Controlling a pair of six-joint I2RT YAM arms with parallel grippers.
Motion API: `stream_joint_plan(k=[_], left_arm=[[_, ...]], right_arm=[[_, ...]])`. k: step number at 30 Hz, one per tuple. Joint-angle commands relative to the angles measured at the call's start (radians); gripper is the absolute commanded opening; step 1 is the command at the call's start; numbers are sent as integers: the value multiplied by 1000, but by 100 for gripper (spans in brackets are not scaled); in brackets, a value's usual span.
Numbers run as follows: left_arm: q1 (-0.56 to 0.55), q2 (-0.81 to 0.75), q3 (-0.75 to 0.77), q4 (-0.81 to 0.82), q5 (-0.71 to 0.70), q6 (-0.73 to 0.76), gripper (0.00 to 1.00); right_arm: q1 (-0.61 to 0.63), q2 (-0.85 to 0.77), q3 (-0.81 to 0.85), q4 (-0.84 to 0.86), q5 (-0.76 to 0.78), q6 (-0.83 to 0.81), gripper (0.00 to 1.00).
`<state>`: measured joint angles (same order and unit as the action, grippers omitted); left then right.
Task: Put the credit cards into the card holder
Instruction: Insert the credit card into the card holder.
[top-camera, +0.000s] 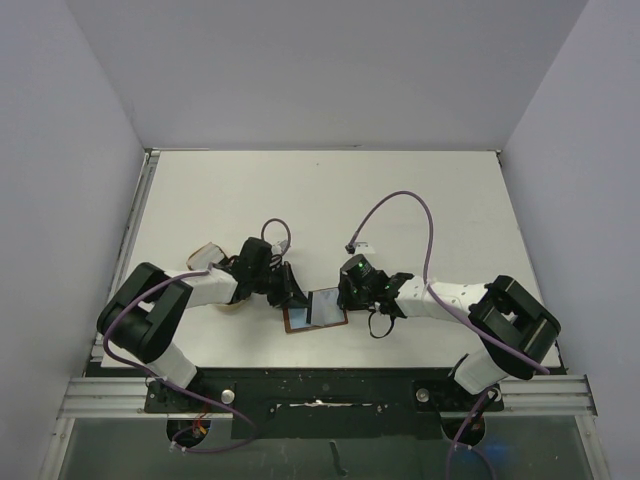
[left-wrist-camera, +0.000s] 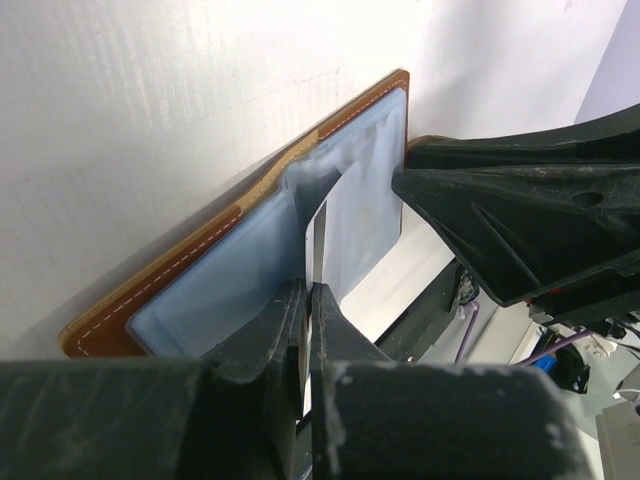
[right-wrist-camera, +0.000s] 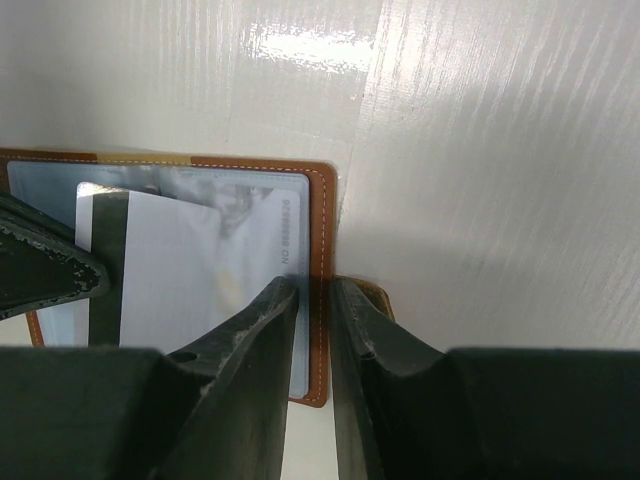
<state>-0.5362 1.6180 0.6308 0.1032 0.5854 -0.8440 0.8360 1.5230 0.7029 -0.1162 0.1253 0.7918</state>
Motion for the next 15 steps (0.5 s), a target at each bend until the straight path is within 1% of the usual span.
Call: stream_joint_plan(k=[1, 4, 10, 15], left_arm=[[-7, -9, -9, 40, -78, 0, 0], [-7, -21, -16, 34, -112, 2, 0], [-13, -31, -56, 92, -113, -38, 0], [-24, -70, -98, 122, -174, -79, 0]], right_arm=[[23, 39, -20, -18, -17, 41, 21], [26, 36, -30, -27, -12, 65, 21], [30, 27, -61, -17, -7, 116, 20], [35, 30, -66, -21, -1, 159, 21]])
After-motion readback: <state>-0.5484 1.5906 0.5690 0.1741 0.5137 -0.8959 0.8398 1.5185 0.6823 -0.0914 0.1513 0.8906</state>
